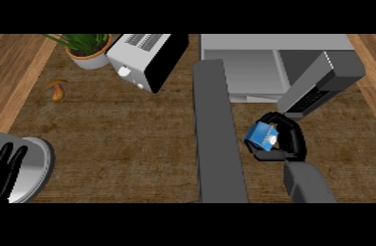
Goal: Pick up the milk, place it into the microwave and close the microwave
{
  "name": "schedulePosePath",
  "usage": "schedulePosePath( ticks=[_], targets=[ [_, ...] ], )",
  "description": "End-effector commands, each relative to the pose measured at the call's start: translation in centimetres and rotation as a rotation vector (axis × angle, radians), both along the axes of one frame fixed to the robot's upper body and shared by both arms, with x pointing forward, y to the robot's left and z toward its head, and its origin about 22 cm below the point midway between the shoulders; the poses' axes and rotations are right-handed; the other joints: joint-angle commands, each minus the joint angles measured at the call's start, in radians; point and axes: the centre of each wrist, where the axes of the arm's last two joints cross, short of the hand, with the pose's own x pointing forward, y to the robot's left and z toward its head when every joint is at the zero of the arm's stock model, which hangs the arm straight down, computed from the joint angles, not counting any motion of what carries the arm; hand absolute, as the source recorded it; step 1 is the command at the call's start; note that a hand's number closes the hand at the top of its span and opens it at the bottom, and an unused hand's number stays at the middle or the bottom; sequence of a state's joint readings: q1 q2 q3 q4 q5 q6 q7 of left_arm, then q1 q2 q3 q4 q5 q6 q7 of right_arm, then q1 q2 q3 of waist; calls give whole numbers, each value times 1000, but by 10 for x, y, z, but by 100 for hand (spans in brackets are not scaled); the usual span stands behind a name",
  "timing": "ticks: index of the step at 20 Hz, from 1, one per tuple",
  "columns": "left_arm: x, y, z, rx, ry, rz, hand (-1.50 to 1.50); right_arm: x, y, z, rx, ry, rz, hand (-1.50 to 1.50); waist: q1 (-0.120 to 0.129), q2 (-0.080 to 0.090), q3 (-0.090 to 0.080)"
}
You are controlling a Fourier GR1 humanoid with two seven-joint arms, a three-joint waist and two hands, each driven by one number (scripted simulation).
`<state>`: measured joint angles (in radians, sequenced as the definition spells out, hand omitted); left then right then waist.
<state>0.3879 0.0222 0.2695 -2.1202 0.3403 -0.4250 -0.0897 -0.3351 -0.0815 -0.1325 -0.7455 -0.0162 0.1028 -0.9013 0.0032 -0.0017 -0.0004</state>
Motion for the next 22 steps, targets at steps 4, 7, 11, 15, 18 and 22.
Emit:
schedulePosePath(
  ticks=[4, 7, 11, 15, 18, 22],
  targets=[
    [-9, -6, -7, -18, 10, -15, -150, -37, -48, -7, -5, -43, -28, 150, 0, 1, 0],
    [-9, -4, 10, -11, -5, -23, -150, -38, -59, -10, 6, -49, -74, 150, 4, 2, 1],
    [-15, -9, -13, -22, 6, -8, -150, -35, -61, 10, 61, -30, -2, 150, 3, 1, 0],
    [-6, -2, 8, -23, 10, -9, -150, -40, -30, 41, 56, -87, 45, 150, -3, 0, 0],
    [4, -15, -11, -45, 18, -23, -150, -25, -14, 68, -10, -75, 21, 150, -4, 0, 0],
    [-14, 2, -6, -31, 30, -1, -150, -11, -7, 84, -98, -85, -33, 150, 3, 0, 0]
  ],
)
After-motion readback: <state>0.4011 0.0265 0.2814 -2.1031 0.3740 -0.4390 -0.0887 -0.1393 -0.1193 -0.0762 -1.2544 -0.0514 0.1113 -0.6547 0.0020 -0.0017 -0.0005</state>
